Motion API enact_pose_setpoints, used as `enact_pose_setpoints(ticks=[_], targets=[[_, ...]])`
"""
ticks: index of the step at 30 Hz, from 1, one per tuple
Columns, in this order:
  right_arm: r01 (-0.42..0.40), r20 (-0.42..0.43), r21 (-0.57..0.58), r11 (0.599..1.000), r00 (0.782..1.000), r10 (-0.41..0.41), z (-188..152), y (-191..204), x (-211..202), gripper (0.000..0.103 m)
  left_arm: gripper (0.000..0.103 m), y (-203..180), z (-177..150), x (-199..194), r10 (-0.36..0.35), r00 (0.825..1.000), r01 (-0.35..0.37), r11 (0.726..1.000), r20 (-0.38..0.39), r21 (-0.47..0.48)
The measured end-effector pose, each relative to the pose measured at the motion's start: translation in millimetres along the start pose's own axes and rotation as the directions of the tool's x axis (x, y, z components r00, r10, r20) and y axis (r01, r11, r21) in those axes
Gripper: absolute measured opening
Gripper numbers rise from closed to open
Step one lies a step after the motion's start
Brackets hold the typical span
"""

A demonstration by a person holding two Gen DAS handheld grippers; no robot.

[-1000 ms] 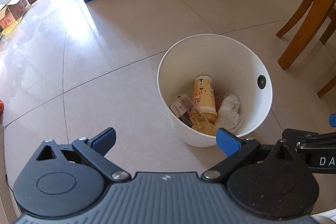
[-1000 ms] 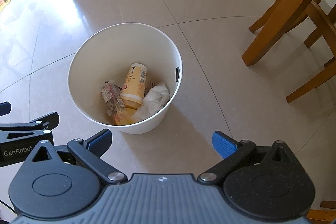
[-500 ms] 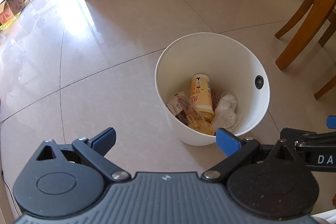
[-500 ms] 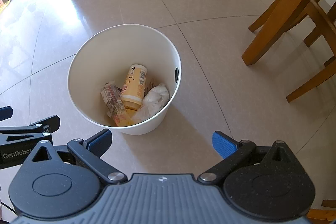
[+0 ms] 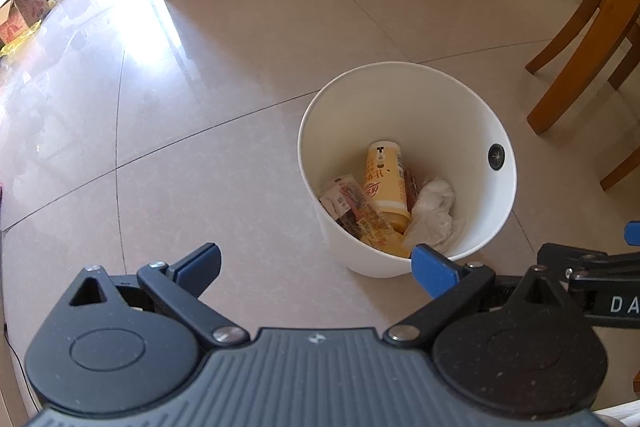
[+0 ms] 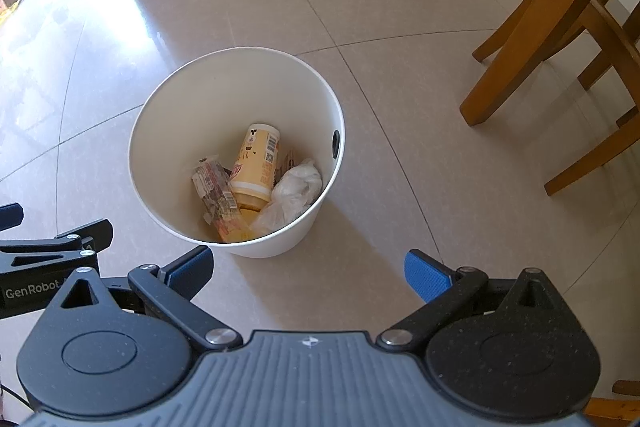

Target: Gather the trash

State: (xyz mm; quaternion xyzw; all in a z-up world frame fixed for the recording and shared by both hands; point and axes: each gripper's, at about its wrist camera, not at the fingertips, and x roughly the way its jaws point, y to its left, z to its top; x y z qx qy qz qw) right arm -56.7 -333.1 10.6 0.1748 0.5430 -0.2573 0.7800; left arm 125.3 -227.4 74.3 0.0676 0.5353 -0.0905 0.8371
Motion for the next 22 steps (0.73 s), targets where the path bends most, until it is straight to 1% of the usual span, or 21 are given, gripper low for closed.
enact_pose_setpoints(ticks=[9,22], targets=[[-0.005,0.003,0.007,1.000,1.000,0.005,1.6,-0.7,-0.5,0.103,0.101,-3.7,1.6,0.2,0.004,1.000,-0.004,1.000,0.001,0.007],[-0.009,0.001,-0.003,1.000,1.000,0.009,0.3,-1.1,1.1,0.103,0.101,-6.5,3.4,1.4,-0.008,1.000,0.008,1.000,0.005,0.005]])
